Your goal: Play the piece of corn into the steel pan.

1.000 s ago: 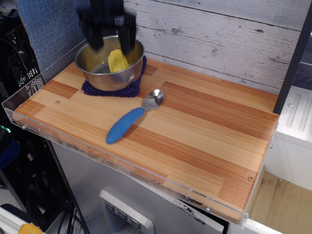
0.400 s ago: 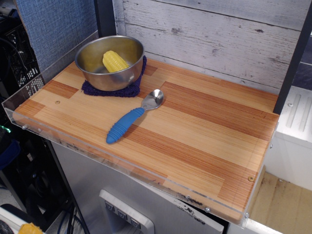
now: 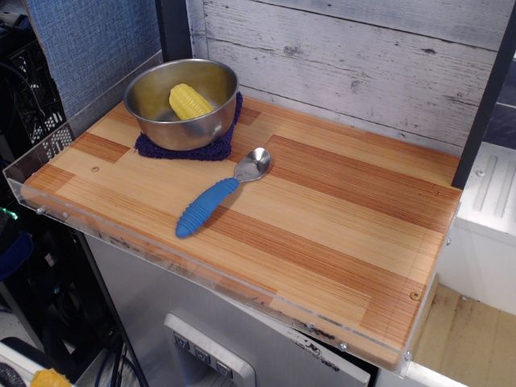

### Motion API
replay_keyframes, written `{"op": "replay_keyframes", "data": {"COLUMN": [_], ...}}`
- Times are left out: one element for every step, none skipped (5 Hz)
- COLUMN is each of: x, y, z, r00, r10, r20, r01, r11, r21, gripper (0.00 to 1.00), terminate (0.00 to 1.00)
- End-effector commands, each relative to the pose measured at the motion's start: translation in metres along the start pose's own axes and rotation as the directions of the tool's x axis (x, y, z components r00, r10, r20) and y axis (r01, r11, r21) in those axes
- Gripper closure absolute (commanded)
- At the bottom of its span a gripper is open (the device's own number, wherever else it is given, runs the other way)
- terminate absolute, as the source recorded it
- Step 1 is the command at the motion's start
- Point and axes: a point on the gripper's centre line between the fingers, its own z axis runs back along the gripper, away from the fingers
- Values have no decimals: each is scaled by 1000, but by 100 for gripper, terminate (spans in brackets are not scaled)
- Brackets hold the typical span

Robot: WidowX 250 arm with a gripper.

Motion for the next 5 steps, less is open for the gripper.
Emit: {"op": "replay_keyframes", "data": {"x": [-2,-2,-2,-2,-2], "y": [-2,-2,-2,-2,-2], "z": [12,12,12,12,12], "r00": [999,999,999,999,999], "r10": [-43,-43,-43,-43,-43], "r20": [-10,-10,-10,-10,-10], "r01": [44,44,44,44,44], "r11": [998,998,998,998,998], "r21": [42,42,42,42,42], "gripper": [0,0,0,0,0], "terminate": [0,0,0,0,100]}}
